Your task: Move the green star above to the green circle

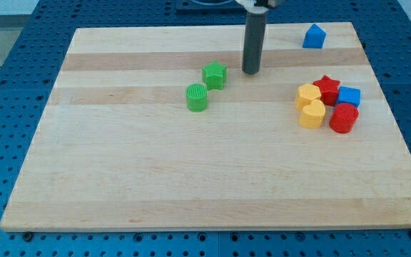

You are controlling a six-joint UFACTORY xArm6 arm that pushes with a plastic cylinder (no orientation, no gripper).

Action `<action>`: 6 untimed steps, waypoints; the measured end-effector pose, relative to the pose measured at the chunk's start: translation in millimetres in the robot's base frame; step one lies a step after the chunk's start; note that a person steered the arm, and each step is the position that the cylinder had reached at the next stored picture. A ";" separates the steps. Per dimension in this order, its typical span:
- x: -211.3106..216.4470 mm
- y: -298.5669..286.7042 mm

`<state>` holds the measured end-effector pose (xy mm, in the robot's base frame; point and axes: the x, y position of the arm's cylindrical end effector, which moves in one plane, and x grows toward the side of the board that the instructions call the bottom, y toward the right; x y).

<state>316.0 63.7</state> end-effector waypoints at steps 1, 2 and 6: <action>7.4 -30.7; 22.7 -65.4; -13.7 180.5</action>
